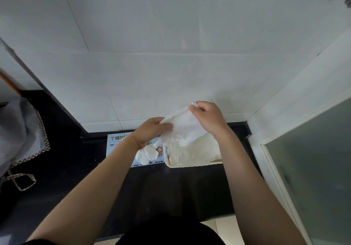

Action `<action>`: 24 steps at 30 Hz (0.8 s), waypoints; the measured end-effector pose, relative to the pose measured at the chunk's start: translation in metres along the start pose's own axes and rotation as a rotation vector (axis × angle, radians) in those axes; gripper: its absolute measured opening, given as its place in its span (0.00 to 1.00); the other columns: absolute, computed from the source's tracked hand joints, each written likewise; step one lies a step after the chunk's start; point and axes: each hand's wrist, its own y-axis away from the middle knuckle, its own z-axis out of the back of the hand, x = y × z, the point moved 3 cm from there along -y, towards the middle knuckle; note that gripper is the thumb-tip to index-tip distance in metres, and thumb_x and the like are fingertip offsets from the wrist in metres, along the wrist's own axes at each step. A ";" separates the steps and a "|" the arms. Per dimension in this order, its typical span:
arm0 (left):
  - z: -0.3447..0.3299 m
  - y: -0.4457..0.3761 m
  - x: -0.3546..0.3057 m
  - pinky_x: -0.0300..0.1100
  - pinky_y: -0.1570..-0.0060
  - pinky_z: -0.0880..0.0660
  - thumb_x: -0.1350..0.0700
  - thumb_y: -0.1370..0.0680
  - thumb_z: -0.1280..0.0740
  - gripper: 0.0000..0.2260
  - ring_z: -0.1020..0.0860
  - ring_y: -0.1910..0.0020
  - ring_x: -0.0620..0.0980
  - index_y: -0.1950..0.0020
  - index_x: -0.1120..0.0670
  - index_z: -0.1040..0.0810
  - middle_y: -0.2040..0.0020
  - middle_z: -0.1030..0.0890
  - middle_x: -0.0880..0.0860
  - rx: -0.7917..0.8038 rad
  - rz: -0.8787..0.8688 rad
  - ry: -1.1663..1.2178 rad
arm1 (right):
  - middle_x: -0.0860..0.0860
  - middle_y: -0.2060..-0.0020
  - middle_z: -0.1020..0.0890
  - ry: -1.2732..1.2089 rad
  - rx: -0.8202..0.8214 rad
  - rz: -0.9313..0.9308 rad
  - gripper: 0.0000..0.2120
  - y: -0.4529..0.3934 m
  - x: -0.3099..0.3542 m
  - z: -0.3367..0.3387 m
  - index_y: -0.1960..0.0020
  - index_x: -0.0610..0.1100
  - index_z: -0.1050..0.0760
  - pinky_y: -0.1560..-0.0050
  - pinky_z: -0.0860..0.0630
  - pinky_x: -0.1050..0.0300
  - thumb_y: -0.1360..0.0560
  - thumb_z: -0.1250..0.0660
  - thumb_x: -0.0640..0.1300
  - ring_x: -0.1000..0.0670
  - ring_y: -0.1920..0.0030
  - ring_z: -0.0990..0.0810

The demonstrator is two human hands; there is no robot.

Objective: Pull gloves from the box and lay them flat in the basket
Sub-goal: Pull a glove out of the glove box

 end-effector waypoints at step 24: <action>-0.083 -0.116 0.033 0.43 0.51 0.27 0.49 0.24 0.35 0.07 0.22 0.59 0.46 0.47 0.42 0.24 0.56 0.21 0.43 -0.221 0.122 -0.638 | 0.51 0.39 0.24 -0.104 -0.015 -0.453 0.20 0.002 -0.185 0.022 0.49 0.48 0.21 0.58 0.27 0.61 0.24 0.45 0.28 0.48 0.45 0.22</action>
